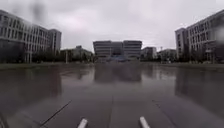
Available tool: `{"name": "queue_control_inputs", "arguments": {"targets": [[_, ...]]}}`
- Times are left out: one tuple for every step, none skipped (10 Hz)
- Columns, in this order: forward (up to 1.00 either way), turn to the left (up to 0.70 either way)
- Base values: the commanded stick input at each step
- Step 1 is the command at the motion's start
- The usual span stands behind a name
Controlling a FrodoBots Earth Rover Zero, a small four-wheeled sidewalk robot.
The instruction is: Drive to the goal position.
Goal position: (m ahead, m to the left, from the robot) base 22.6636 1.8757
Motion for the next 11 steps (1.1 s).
{"name": "queue_control_inputs", "arguments": {"targets": [[1.00,0.00],[1.00,0.00],[1.00,0.00],[1.00,0.00],[1.00,0.00],[1.00,0.00],[1.00,0.00],[1.00,0.00],[1.00,0.00],[1.00,0.00],[1.00,0.00]]}}
